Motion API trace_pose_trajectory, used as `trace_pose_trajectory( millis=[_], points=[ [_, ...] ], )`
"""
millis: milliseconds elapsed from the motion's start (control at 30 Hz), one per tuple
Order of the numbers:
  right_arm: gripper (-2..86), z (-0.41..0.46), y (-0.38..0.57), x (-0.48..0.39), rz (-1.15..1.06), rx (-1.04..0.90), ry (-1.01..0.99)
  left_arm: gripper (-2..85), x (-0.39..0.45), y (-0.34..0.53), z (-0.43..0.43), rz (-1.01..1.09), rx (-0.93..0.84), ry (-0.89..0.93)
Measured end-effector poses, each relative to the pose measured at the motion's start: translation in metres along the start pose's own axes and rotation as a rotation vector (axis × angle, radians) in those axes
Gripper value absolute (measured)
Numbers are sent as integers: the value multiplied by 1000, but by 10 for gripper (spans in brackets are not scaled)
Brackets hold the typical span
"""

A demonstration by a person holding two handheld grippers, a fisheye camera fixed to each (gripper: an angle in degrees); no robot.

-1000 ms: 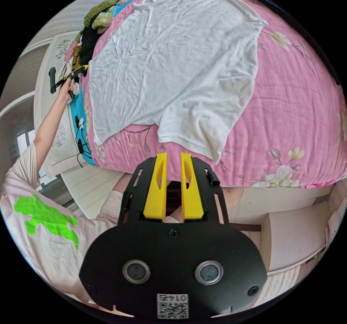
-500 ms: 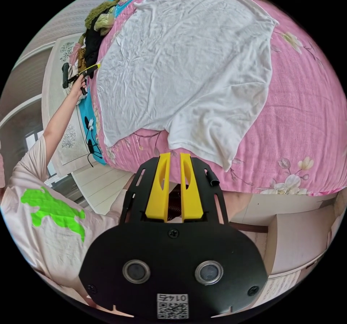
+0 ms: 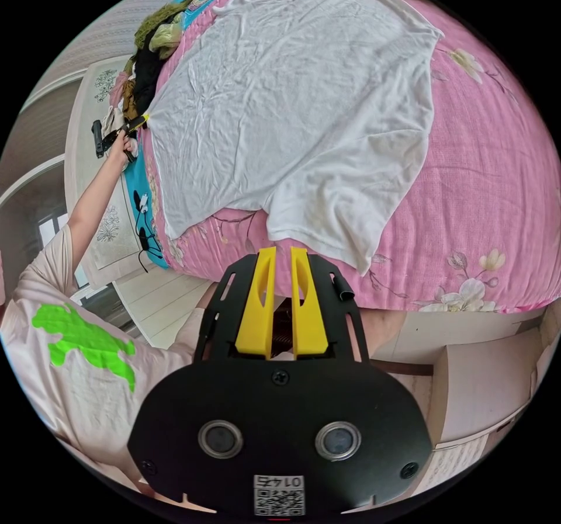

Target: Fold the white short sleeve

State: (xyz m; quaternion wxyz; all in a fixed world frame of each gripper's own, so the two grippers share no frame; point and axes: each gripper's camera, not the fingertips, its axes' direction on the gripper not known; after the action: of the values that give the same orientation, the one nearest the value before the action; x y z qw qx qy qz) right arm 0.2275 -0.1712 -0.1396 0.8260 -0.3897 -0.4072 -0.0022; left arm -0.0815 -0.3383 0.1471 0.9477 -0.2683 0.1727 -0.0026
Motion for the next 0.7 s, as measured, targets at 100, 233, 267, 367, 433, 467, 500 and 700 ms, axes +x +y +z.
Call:
trace_pose_trajectory(
  millis=[100,233,267,367,433,467,500,700],
  points=[
    [47,1,0,-6,4,15,10,75,6,10,-10,50,20,-46],
    [61,-6,4,-12,29,96,69,73,30,46,-44,172,138,-49],
    [64,-7,6,-14,30,118,105,70,37,53,-49,204,151,-21],
    [71,-9,10,-22,13,143,226,61,85,94,-64,379,156,106],
    [76,-7,13,-29,-10,143,315,60,128,128,-68,459,129,288],
    [79,-5,14,-34,-27,131,388,61,141,137,-66,478,108,334],
    [83,-4,15,-36,-37,127,428,62,167,154,-60,518,54,424],
    [110,9,23,-51,-107,94,623,74,287,224,-22,649,-146,633]
  ],
)
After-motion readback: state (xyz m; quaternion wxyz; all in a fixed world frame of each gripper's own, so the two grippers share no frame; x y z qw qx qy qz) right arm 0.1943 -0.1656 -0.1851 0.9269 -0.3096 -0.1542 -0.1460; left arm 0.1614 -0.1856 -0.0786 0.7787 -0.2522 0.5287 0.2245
